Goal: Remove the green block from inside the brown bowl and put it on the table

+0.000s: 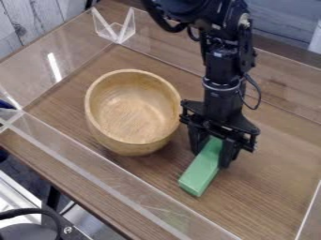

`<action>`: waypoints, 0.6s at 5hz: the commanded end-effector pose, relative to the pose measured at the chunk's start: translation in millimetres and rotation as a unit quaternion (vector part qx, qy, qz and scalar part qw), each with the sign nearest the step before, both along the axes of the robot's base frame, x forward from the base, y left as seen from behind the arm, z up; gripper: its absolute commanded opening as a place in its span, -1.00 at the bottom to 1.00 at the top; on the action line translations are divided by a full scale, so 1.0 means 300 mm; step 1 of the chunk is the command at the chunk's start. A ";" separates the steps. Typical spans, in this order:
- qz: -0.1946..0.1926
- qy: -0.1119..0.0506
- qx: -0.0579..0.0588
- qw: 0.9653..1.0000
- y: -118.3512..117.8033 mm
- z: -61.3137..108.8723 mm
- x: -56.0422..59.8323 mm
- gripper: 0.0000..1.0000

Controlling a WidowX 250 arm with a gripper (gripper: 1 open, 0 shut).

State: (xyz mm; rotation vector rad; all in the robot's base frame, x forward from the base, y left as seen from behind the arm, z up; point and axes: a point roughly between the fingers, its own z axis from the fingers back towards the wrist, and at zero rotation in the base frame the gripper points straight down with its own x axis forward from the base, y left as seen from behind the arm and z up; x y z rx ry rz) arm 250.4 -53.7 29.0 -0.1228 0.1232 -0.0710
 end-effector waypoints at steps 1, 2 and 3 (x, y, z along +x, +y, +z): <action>0.000 -0.016 -0.005 1.000 0.002 0.025 0.029 -1.00; -0.001 -0.015 -0.007 1.000 0.003 0.027 0.029 -1.00; -0.001 -0.014 -0.008 1.000 0.004 0.029 0.029 -1.00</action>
